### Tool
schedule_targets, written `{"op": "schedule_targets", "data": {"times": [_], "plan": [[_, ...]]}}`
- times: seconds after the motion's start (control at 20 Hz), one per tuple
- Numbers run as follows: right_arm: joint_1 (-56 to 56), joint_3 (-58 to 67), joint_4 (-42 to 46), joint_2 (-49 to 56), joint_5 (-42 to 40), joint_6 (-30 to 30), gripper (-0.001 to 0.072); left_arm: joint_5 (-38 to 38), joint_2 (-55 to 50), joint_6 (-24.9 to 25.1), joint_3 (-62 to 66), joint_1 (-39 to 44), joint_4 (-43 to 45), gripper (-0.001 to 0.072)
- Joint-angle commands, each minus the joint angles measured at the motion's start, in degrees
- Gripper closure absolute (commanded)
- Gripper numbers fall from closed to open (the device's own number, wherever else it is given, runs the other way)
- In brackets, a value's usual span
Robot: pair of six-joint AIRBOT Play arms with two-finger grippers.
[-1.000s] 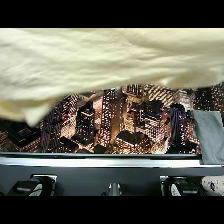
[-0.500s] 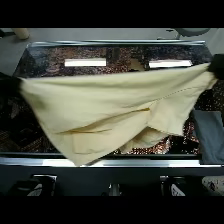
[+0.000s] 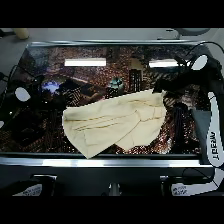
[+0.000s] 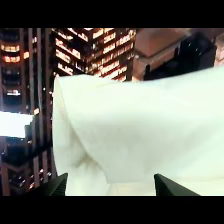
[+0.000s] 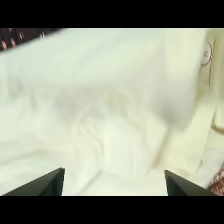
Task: Fold the shirts.
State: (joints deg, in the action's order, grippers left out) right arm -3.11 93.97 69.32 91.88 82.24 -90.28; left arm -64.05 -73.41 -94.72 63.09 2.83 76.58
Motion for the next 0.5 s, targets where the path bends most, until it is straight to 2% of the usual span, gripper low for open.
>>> {"op": "schedule_targets", "data": {"times": [0.0, 0.1, 0.25, 0.45], "plan": [[-1.0, 0.0, 7.3, 0.9, 7.6, 1.5, 0.0142, -8.9, -0.6, 4.3, -0.6, 0.6, -3.3, 0.0179], [-3.0, 0.0, 7.9, 0.6, 7.8, 1.0, 0.0157, -6.0, 1.4, 4.4, -9.5, 3.8, -10.4, 0.0203], [-3.1, 0.0, 8.3, 0.6, 9.7, 0.9, 0.0157, 4.4, 1.7, 5.2, -22.3, 12.0, -21.8, 0.0203], [-3.1, 0.0, 6.1, 0.6, 10.9, 1.0, 0.0157, 13.6, 0.7, 3.3, -27.1, 20.8, -26.7, 0.0207]]}}
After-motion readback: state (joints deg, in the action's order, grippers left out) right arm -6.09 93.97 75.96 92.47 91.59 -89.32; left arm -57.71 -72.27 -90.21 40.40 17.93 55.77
